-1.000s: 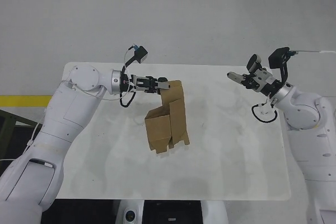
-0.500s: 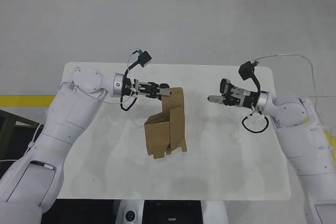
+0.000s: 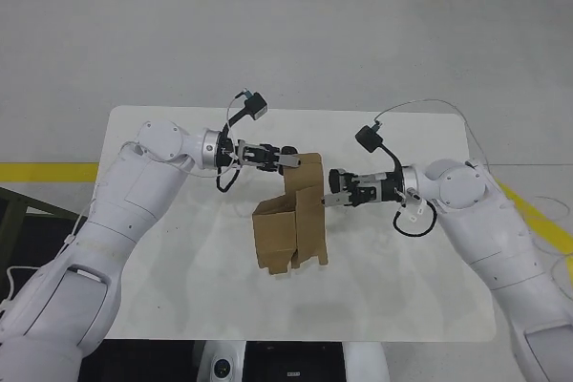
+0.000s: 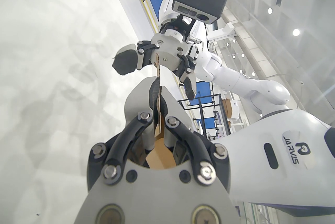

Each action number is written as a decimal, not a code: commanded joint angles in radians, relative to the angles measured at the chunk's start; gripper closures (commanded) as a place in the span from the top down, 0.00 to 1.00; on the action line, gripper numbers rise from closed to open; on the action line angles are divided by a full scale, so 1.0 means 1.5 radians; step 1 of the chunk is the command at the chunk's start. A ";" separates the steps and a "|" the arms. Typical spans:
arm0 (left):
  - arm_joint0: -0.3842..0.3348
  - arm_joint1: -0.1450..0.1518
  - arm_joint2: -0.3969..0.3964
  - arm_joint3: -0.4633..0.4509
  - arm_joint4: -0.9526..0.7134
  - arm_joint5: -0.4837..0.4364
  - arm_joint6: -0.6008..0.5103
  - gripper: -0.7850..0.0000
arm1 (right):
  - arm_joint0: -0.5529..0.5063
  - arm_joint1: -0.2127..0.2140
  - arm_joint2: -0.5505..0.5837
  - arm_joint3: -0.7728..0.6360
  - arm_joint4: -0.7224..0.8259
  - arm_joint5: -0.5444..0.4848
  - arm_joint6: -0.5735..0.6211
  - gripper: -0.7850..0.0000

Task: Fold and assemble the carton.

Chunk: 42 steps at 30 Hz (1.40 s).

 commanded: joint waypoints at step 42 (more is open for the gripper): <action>0.009 -0.011 -0.024 0.023 -0.123 -0.006 0.006 1.00 | 0.099 0.027 -0.223 0.044 0.201 -0.045 -0.045 0.00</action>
